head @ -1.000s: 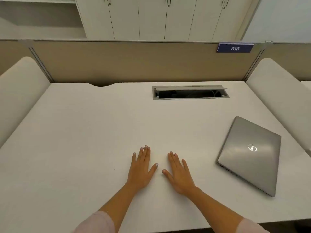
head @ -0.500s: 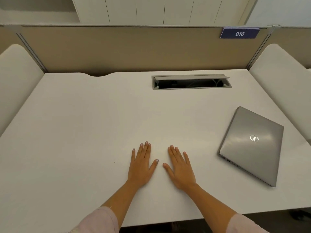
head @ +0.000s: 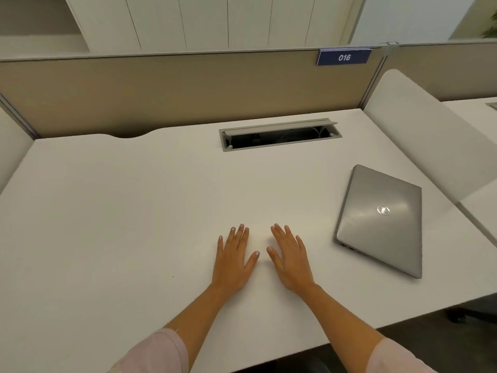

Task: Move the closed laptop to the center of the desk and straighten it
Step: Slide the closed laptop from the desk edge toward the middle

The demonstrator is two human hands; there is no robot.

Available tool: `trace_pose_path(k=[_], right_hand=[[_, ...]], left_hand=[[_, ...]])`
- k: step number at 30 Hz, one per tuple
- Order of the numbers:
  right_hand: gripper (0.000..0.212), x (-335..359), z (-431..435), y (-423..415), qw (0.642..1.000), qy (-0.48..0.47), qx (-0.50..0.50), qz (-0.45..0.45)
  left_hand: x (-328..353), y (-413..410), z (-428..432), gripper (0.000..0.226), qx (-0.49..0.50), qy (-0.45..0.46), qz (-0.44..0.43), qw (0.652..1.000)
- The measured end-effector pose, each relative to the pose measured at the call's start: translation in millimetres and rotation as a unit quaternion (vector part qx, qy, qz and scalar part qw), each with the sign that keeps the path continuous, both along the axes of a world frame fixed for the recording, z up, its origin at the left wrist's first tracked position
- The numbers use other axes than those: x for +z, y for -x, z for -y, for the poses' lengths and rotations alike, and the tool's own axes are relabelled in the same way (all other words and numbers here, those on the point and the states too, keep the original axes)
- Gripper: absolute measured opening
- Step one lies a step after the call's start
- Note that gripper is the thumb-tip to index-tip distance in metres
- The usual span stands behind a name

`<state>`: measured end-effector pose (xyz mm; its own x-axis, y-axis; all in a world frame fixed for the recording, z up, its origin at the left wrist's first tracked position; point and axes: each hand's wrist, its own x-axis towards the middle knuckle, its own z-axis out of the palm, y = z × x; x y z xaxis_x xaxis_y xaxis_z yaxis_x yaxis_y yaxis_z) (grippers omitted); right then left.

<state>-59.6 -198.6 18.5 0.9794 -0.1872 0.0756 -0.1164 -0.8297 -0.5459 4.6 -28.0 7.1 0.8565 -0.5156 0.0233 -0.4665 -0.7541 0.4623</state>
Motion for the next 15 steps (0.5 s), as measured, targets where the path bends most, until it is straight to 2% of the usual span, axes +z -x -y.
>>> trace_pose_path(k=[7,15], right_hand=[[0.053,23,64,-2,0.995,-0.003,-0.09,0.041],[0.056,38,175,15,0.983,0.032,-0.182,0.014]], left_hand=[[16,-2,61,0.067,-0.049,0.001,-0.011,0.999],[29,12,153,0.067,-0.081,0.01,-0.043,0.996]])
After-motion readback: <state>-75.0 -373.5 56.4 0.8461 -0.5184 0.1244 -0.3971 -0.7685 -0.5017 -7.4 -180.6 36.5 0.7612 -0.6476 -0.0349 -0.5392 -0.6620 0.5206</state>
